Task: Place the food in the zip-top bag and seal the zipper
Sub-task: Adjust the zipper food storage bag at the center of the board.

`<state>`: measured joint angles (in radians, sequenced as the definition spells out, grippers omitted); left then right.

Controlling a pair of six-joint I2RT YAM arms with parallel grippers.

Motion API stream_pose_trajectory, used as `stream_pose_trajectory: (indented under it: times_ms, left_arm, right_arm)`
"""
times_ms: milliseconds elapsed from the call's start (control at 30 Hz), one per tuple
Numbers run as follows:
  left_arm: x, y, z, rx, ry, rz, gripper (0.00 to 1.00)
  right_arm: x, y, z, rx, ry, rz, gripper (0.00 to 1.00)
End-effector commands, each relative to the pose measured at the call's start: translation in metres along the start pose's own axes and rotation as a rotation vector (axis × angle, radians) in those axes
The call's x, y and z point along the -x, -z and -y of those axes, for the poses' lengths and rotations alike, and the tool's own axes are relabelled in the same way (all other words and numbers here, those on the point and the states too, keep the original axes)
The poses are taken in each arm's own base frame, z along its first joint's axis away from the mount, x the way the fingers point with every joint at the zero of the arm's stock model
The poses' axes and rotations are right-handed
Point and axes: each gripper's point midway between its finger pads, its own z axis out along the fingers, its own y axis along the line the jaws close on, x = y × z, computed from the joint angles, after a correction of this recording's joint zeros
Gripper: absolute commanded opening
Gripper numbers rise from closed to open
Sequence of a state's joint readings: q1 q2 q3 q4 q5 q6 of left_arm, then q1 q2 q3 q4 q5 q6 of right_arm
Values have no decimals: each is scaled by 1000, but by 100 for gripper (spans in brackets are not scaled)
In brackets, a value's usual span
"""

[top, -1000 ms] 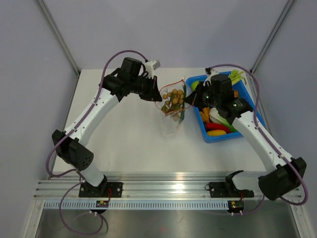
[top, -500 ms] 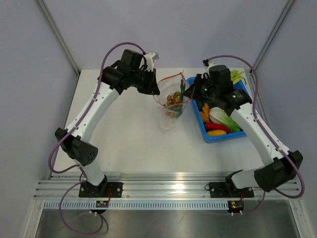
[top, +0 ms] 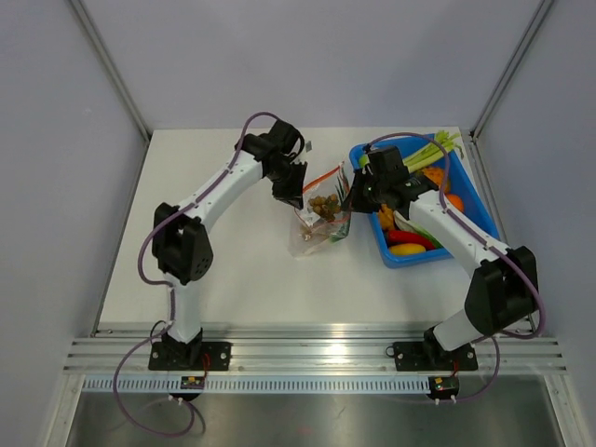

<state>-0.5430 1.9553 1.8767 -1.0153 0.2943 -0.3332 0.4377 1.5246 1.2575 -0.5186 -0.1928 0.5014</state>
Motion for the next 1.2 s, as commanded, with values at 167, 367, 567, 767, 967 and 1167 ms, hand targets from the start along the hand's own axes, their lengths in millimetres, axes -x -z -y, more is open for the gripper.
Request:
stream_pose_trajectory:
  times_ms: [167,367,567,767,967,1167]
  left_arm:
    - [70,159,57,-43,-91,443,0]
    - [55,124,39,-37,-52,351,0]
    - [47,90,22,0,-36,288,0]
    - [45,82,19,1,-23,266,0]
    - [57,94,28,-28,-25,342,0]
    - [58,85,32,-66,-8,341,0]
  right_arm:
    - [57,49,-49,127,52,209,0]
    - [47,29,-44,130,29,167,0]
    - [26,1,-28,96,19,85,0]
    - [29,11,-31,93,46,89,10]
    - [53,47,-33,45,96,187,61]
    - [76,95,-26,-23,149,271,72]
